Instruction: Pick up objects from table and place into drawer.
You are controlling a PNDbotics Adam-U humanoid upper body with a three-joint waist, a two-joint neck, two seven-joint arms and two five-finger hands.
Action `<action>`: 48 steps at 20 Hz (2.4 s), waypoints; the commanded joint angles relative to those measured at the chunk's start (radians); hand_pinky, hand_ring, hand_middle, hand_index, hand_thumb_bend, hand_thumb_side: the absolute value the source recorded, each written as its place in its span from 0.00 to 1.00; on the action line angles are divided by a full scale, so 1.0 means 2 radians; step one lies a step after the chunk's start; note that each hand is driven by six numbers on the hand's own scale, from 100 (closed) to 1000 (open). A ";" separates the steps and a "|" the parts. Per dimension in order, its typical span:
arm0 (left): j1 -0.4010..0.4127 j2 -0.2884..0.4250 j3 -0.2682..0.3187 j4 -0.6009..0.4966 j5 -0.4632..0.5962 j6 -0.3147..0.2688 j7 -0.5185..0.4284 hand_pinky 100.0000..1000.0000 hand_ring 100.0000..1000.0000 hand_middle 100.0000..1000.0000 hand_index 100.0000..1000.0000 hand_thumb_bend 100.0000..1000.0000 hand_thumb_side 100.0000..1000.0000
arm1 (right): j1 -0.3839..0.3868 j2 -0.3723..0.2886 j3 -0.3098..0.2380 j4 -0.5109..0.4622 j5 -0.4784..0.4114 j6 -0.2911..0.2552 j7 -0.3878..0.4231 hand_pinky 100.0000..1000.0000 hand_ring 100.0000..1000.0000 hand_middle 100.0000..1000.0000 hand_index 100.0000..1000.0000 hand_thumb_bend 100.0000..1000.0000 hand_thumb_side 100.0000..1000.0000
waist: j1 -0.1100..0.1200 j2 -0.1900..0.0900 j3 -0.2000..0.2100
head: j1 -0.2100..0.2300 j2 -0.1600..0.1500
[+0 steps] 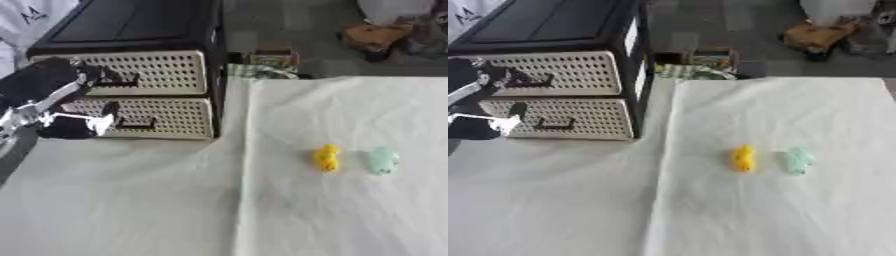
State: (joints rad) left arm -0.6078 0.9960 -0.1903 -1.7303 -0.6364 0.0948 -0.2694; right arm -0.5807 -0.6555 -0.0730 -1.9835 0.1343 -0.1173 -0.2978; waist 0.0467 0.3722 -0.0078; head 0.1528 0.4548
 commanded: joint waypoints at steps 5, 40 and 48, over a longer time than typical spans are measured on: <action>-0.010 0.007 0.007 0.012 -0.013 -0.007 0.009 0.00 0.00 0.00 0.82 0.01 0.34 | -0.009 -0.006 -0.003 -0.008 0.001 -0.001 0.002 0.80 0.73 0.38 0.80 0.35 1.00 | 0.000 -0.004 -0.003 | 0.004 -0.012; -0.018 0.028 0.044 0.023 0.021 0.001 0.023 0.00 0.00 0.00 0.86 0.01 0.34 | -0.012 -0.008 -0.009 -0.008 0.003 -0.005 -0.005 0.79 0.72 0.37 0.80 0.35 1.00 | 0.004 0.022 -0.011 | 0.006 -0.043; -0.021 0.025 0.043 0.032 0.008 0.000 0.032 0.00 0.00 0.00 0.86 0.01 0.34 | -0.014 -0.007 -0.009 -0.008 0.003 -0.005 -0.004 0.79 0.72 0.37 0.80 0.36 1.00 | 0.005 0.028 -0.014 | 0.007 -0.049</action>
State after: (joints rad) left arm -0.6345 1.0192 -0.1207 -1.6649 -0.6107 0.0960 -0.2098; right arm -0.5967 -0.6532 -0.0789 -1.9835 0.1406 -0.1253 -0.3056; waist 0.0585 0.4473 -0.0360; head 0.1648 0.3708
